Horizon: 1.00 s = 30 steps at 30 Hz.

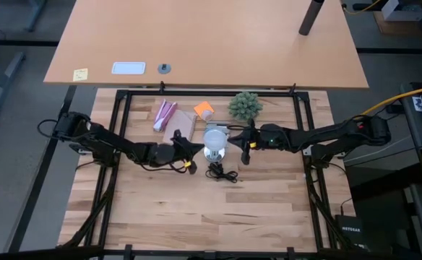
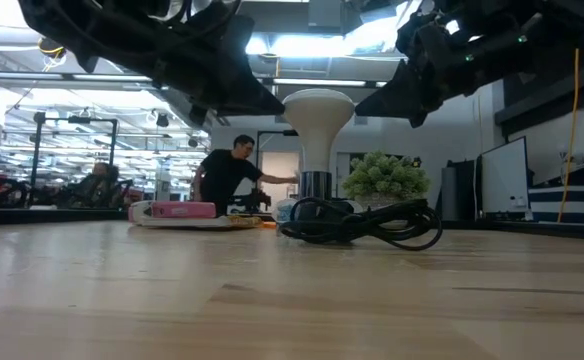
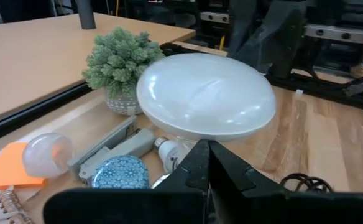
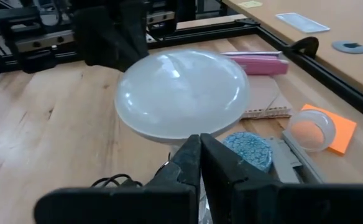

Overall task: Screw lightbulb
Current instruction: Insert the lightbulb into the silver lamp socket

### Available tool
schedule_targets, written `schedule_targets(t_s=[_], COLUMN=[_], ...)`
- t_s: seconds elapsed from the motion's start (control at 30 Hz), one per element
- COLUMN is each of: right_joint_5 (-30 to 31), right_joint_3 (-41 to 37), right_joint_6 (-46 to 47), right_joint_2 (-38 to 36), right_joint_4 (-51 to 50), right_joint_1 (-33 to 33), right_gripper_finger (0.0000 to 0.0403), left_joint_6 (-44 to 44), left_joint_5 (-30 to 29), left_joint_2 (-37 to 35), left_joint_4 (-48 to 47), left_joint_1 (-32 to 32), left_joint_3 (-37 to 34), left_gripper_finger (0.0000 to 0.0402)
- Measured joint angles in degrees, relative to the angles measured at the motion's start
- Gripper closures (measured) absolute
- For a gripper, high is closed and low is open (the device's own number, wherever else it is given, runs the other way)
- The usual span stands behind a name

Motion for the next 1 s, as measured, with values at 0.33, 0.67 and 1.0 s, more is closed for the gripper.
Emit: schedule_targets(t_s=[0.33,0.67,1.0], right_joint_5=[0.20,0.08,2.18], right_joint_3=[-0.04,-0.04,-0.04], right_joint_6=[0.12,2.56,2.88], right_joint_2=[1.56,6.22,6.97], right_joint_4=[3.42,10.35,13.40], right_joint_1=[3.10,5.44,5.99], right_gripper_finger=[0.0387,0.0387,0.0387], left_joint_6=[-0.20,-1.69,-1.50], left_joint_5=[-0.50,-0.15,-1.03], left_joint_2=[0.00,0.00,0.00], left_joint_4=[-0.37,-0.17,-0.11], left_joint_1=[1.53,3.56,4.52], left_joint_3=[-0.07,-0.07,-0.05], left_gripper_finger=[0.0402,0.0401,0.0401])
